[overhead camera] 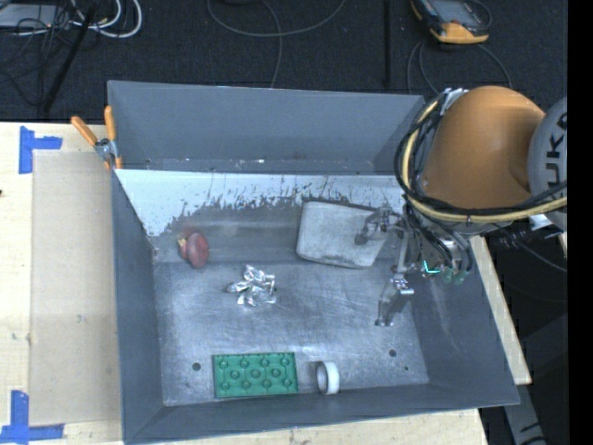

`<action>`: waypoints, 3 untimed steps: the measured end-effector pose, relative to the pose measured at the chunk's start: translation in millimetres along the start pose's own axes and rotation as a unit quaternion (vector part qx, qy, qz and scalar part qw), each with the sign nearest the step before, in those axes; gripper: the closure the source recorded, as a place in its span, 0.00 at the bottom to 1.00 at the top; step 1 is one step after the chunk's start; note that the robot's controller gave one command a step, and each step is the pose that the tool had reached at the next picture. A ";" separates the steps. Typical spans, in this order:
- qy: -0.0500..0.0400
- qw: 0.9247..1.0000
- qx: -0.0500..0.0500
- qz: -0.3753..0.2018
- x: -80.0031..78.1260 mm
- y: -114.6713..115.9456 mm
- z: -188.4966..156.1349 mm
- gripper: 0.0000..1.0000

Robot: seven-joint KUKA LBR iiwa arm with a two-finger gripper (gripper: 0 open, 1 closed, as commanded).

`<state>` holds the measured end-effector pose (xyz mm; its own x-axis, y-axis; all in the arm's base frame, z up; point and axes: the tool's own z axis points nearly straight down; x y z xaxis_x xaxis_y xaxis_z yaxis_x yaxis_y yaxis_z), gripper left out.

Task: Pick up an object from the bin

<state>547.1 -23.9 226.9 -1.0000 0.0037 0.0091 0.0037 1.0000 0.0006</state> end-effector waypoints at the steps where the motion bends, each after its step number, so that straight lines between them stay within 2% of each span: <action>1: 0.000 0.999 -0.001 0.033 -7.4 73.9 144.6 0.00; 2: -0.007 1.000 0.002 0.002 -10.2 122.3 152.1 0.00; 3: -0.013 1.000 -0.001 0.004 -12.7 124.1 150.2 1.00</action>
Offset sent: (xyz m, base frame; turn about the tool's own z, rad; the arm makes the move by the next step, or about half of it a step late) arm 0.0088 0.0708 -0.1392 0.0689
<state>558.9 100.2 76.6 -0.9998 0.0116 -0.0176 0.0116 0.9999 0.0034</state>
